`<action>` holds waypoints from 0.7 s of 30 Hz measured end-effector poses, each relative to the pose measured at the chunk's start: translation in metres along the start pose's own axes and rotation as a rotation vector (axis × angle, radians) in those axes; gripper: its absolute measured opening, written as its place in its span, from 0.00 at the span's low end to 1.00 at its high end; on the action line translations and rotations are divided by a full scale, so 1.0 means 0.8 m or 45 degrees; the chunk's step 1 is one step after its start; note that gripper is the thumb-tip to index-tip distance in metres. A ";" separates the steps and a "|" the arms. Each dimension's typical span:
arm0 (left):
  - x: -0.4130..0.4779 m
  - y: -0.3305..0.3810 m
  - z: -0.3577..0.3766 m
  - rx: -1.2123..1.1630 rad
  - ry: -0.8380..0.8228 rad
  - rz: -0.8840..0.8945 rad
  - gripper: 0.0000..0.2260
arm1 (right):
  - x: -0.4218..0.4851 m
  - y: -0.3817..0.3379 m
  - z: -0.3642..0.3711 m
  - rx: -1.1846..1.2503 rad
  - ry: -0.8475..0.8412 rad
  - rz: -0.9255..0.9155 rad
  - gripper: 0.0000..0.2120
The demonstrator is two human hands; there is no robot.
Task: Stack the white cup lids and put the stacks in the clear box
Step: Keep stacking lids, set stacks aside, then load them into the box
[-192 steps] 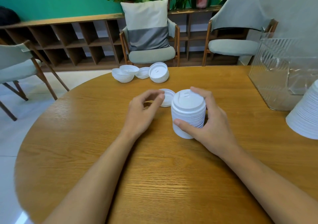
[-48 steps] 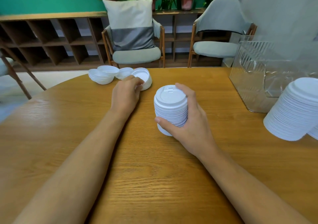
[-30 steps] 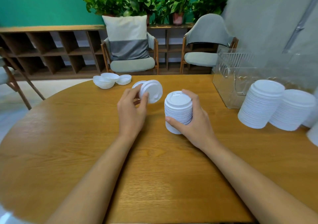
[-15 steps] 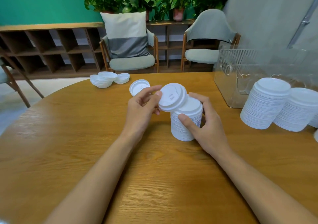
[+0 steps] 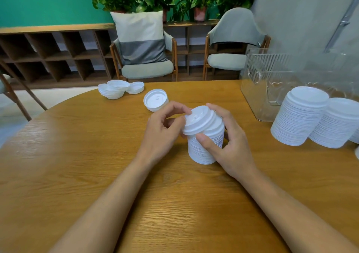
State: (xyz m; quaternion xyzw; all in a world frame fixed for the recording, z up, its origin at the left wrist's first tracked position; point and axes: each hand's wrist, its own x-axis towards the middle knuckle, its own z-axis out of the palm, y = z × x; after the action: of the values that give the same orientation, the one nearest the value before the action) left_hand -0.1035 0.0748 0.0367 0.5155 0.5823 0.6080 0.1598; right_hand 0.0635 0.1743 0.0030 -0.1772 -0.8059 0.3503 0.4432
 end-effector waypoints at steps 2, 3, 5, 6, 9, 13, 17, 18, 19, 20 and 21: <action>0.001 0.002 -0.012 -0.042 -0.180 -0.005 0.11 | 0.000 0.000 0.000 0.006 -0.002 -0.003 0.30; 0.002 0.003 -0.018 -0.060 -0.258 -0.021 0.14 | 0.000 0.000 0.000 0.012 -0.003 -0.004 0.30; 0.002 0.003 -0.023 -0.084 -0.319 -0.057 0.17 | 0.000 -0.001 0.001 0.020 -0.002 -0.007 0.30; 0.002 0.003 -0.023 -0.086 -0.306 -0.069 0.18 | 0.000 0.000 0.001 0.025 0.000 -0.005 0.31; 0.003 0.002 -0.017 -0.031 -0.185 -0.106 0.22 | -0.001 -0.002 0.001 0.054 -0.004 0.024 0.35; 0.000 0.001 0.003 0.103 -0.018 -0.124 0.24 | -0.001 -0.001 0.002 0.027 -0.026 0.002 0.35; -0.003 0.004 0.009 0.211 -0.023 -0.101 0.24 | 0.000 0.000 0.001 0.031 -0.035 0.021 0.35; -0.003 0.005 0.004 0.154 -0.102 -0.097 0.25 | -0.001 0.000 0.001 0.032 -0.038 0.027 0.35; -0.002 0.005 -0.003 0.063 -0.204 -0.101 0.26 | -0.001 -0.001 0.001 0.033 -0.039 0.035 0.35; -0.002 0.005 -0.010 -0.030 -0.298 -0.112 0.27 | -0.001 -0.001 0.001 0.031 -0.040 0.041 0.35; -0.001 0.005 -0.016 -0.104 -0.362 -0.122 0.27 | -0.001 -0.002 0.001 0.028 -0.041 0.043 0.35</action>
State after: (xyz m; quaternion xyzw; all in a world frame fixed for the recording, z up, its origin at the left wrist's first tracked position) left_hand -0.1119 0.0660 0.0429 0.5612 0.5525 0.5436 0.2903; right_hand 0.0633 0.1726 0.0033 -0.1802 -0.8060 0.3691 0.4262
